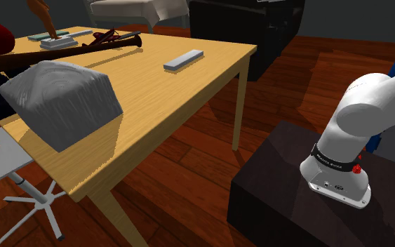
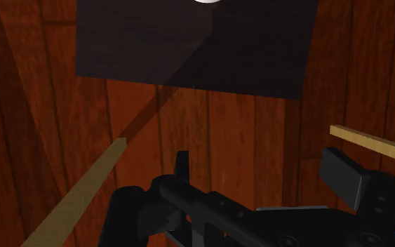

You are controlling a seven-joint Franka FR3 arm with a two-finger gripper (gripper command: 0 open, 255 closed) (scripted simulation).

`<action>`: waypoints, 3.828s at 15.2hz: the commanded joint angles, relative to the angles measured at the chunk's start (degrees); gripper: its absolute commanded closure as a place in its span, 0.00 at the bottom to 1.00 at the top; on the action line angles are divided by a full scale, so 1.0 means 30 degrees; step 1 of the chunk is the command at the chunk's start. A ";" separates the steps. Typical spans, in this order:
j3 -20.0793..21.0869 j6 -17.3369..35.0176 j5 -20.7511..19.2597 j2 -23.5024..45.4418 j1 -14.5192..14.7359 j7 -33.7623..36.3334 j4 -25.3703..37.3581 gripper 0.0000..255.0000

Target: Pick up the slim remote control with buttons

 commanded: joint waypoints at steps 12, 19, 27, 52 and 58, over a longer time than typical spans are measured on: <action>-0.2252 0.2939 -0.1580 0.8053 0.2463 -0.9980 0.5700 0.00; -0.2471 0.3447 -0.1335 1.2802 0.3698 -1.5809 1.0429 0.00; -0.1631 0.2942 -0.0919 1.7638 0.4659 -2.1690 1.6389 0.00; -0.1232 0.3878 -0.0895 1.8716 0.4908 -2.3157 1.6716 1.00; -0.1238 0.2250 -0.0885 1.8938 0.4893 -2.3157 1.8565 1.00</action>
